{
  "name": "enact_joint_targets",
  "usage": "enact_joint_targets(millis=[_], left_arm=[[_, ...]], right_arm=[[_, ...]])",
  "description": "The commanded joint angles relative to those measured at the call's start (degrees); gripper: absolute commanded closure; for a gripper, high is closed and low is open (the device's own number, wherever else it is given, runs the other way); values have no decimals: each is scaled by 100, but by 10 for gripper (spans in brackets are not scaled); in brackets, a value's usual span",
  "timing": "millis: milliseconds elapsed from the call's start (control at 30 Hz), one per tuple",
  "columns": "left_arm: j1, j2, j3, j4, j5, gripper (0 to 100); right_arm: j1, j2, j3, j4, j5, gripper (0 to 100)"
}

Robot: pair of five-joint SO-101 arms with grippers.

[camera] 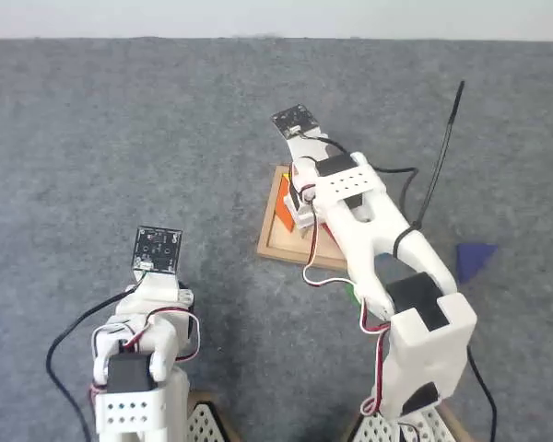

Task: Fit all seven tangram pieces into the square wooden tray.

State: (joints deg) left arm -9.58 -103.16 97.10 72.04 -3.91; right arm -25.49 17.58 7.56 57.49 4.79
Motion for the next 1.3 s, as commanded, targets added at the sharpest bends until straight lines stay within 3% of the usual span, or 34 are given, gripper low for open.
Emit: enact_joint_targets(millis=[0, 167, 500, 867, 1267], left_arm=[[26, -97, -57, 18, -9, 979], [26, -97, -57, 18, -9, 979], [26, -97, -57, 18, -9, 979], [26, -97, -57, 18, -9, 979], [26, -97, -57, 18, -9, 979]], right_arm=[[-189, -338, -26, -92, -105, 991], [-365, -338, -44, -92, -484, 991], [-233, -1068, 202, 22, -158, 991], [-233, -2668, 2787, -1736, 158, 992], [-259, -1974, 2760, -1930, 158, 992]])
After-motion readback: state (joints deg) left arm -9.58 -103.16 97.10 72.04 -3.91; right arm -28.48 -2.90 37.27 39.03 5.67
